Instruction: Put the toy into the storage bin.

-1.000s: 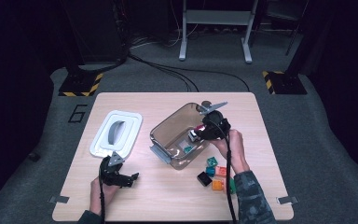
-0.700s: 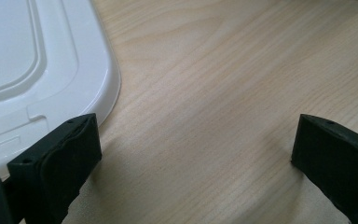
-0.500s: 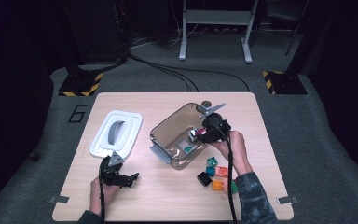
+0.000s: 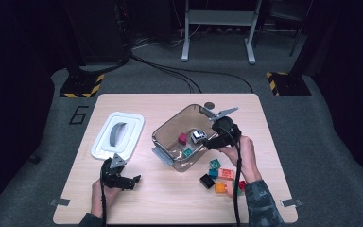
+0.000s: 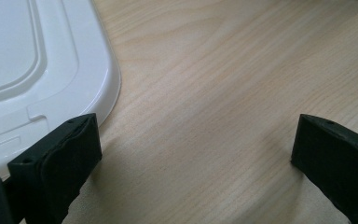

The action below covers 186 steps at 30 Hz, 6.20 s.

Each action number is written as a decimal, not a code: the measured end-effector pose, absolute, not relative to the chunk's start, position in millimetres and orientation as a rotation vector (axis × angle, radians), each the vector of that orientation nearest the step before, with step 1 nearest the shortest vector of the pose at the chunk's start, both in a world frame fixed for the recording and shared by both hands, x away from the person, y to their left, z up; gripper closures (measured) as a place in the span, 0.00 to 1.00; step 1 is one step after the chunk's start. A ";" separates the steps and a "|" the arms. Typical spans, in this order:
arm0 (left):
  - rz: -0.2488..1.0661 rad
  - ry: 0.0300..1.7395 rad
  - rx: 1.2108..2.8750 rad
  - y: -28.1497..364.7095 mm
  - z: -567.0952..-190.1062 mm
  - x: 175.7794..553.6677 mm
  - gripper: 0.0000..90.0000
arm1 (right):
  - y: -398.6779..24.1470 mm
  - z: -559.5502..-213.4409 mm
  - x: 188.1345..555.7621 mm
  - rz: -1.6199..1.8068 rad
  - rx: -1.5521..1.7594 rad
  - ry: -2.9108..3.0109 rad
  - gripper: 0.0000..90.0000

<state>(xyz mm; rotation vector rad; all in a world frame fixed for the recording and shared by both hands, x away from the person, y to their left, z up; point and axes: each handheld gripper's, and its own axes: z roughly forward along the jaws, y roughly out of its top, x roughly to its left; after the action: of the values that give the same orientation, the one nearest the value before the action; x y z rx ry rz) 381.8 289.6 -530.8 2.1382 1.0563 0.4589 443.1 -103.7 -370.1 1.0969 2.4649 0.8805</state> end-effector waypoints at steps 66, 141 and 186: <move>0.455 1.067 2.146 289.9 -529.9 381.6 0.01 | -231.8 -487.7 377.2 0.907 1.582 2.089 0.56; 0.468 1.065 2.141 289.9 -530.2 381.7 0.02 | -186.8 -417.4 401.3 0.979 1.373 2.185 0.65; 0.459 1.065 2.144 290.2 -529.8 381.7 0.02 | -119.5 -358.4 448.2 1.055 1.224 2.240 0.65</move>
<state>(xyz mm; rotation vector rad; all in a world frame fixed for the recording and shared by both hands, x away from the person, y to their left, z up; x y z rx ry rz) 381.7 290.2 -529.8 2.1439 1.0652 0.4592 448.2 -119.5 -358.4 1.2243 2.2398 1.0546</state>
